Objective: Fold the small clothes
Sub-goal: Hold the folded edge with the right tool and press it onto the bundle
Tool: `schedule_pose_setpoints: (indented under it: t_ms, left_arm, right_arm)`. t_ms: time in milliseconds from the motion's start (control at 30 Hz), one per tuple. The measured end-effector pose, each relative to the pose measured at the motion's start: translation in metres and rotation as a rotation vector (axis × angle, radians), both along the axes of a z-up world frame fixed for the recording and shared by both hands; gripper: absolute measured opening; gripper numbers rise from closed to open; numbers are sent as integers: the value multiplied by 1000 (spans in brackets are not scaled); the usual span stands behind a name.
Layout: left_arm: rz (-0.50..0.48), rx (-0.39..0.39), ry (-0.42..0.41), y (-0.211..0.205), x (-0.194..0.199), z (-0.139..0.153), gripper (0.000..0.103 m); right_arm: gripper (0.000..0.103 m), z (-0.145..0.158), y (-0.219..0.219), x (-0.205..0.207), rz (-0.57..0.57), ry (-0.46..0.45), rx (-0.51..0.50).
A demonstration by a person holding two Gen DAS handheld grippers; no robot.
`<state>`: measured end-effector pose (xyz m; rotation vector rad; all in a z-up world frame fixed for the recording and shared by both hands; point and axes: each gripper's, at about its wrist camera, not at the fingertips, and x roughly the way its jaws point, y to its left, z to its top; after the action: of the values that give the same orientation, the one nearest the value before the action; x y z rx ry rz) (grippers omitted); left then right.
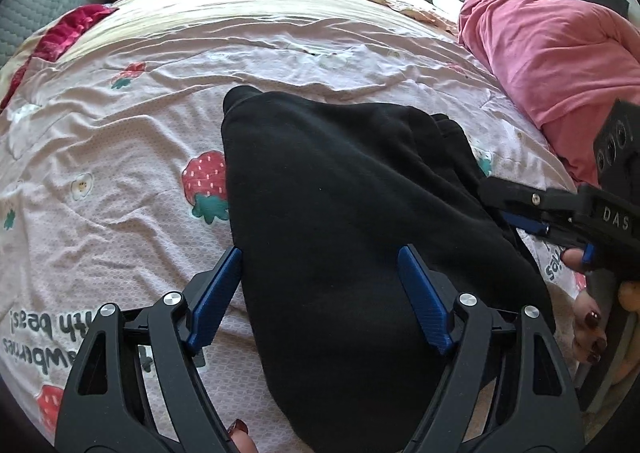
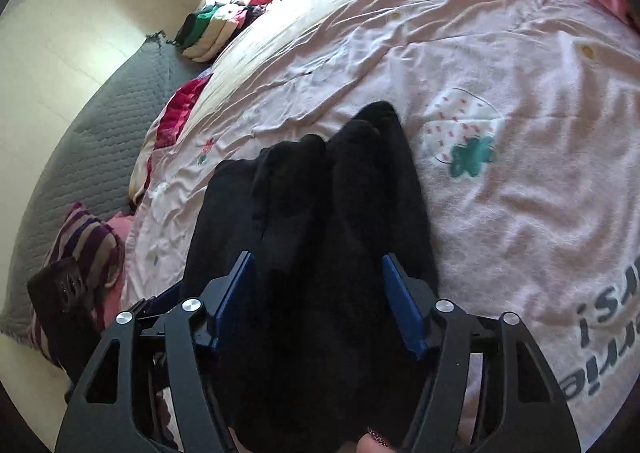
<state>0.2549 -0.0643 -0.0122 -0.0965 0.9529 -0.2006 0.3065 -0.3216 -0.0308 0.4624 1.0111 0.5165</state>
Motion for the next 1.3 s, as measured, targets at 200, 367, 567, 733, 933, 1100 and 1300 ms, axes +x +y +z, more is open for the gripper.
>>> schedule_pose_setpoints:
  t_ms: [200,367,567,733,933,1100,1300]
  left_arm:
    - [2,-11,2,0,-1,0,73]
    - [-1,-5,4,-3,-1,2,74]
    - [12,-34,20,-4,-2,7,74]
    - [-25,-86,6,-16,-5,16,77]
    - [-51,22,1,-37,-5,10,84]
    - [-50,8,-5,-35,-7,9,84]
    - [-44,-3,-14,-33,-11,10,84]
  right_arm:
    - [60,-3,14,12,44,17,5]
    - [21,2,23,8,80,-36,-70]
    - [5,42,3,2,51,-189,-146]
    - [5,38,-21,9,-8,-178,-164]
    - [18,2,-20,23,-43,-19,-274]
    - [34,31,-29,13,-87,-131,-177]
    - [49,5,9,17,64,-46,-212]
